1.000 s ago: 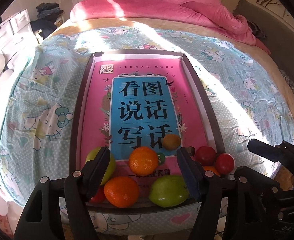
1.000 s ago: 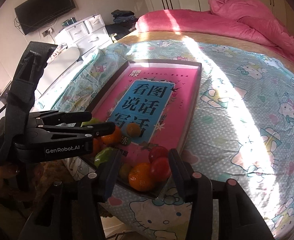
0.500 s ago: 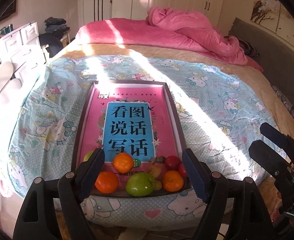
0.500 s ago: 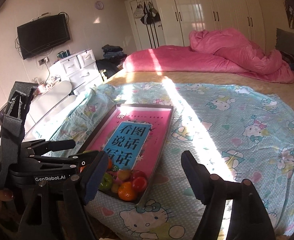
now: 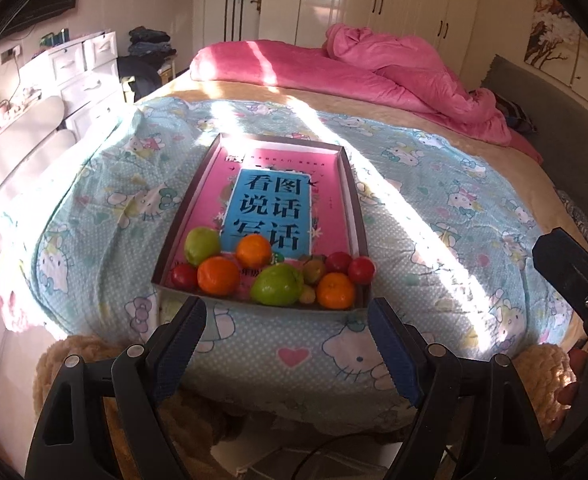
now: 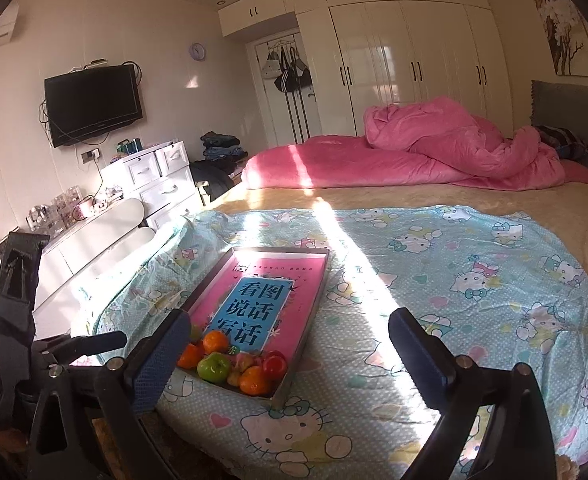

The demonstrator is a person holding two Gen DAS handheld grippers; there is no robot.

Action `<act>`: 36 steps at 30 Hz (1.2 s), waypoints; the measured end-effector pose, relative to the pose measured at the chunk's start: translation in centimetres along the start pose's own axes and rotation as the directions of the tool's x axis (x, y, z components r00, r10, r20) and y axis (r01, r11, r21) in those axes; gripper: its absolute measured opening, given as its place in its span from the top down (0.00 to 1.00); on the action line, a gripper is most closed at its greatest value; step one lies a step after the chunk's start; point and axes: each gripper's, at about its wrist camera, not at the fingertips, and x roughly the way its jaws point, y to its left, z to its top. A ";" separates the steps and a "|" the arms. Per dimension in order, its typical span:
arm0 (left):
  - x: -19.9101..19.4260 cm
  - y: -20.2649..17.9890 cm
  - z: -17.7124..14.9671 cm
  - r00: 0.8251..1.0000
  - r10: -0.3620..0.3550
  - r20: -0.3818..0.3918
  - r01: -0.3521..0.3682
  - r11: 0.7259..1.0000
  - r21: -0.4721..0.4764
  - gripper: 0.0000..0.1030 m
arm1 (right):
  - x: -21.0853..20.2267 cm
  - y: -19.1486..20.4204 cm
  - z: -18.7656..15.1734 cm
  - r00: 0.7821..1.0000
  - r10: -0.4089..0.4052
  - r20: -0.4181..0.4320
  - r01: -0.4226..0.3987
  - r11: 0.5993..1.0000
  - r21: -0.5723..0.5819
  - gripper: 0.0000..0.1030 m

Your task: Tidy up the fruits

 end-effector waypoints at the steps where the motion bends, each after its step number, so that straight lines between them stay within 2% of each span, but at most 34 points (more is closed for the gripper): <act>1: 0.0 -0.1 -0.4 1.000 0.005 -0.001 -0.005 1.000 0.006 0.19 | -0.1 0.0 -0.5 1.000 0.002 -0.014 -0.002 1.000 -0.009 0.01; 6: -0.2 -0.1 -1.0 1.000 0.011 -0.008 -0.011 1.000 0.008 0.19 | 0.1 -0.3 -3.9 0.995 -0.006 -0.103 0.008 1.000 0.017 0.01; 9: -0.3 -0.3 -1.1 1.000 0.012 -0.009 -0.012 1.000 0.011 0.19 | 0.2 -0.4 -4.7 0.991 -0.014 -0.132 0.017 1.000 0.019 0.01; 14: 0.1 -0.4 -1.3 1.000 0.006 -0.017 -0.005 1.000 0.013 0.19 | 0.2 0.1 -5.0 0.990 -0.036 -0.133 0.034 0.999 -0.017 0.01; 36: 0.4 0.1 -1.5 0.999 0.005 -0.037 -0.005 1.000 -0.003 0.19 | 0.8 1.2 -5.7 0.983 -0.037 -0.178 0.027 0.998 -0.056 0.01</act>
